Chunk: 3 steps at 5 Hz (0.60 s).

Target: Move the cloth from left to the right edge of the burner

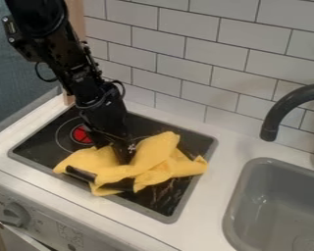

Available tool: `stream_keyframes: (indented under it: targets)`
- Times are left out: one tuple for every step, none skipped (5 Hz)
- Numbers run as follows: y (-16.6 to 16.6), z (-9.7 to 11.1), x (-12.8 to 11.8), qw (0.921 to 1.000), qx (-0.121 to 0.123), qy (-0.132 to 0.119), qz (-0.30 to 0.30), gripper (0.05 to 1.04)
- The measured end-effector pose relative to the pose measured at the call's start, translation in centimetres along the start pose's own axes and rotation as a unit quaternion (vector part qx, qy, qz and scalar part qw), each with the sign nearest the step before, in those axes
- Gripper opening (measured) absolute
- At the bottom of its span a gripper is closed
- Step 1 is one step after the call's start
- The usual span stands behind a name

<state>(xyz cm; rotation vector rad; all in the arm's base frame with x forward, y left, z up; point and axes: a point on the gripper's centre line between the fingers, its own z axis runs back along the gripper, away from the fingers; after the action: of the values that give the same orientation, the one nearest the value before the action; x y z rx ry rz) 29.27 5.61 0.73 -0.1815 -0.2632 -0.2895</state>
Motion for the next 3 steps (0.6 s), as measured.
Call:
stream_keyframes:
  targets:
    - [1.3,2.1,0.3,0.9987,0.004,-0.022,0.045,0.998]
    - [1.7,4.6,1.4,0.9965,0.000,-0.049,0.067,0.998]
    - [2.7,6.6,1.4,0.9945,0.000,-0.065,0.082,0.998]
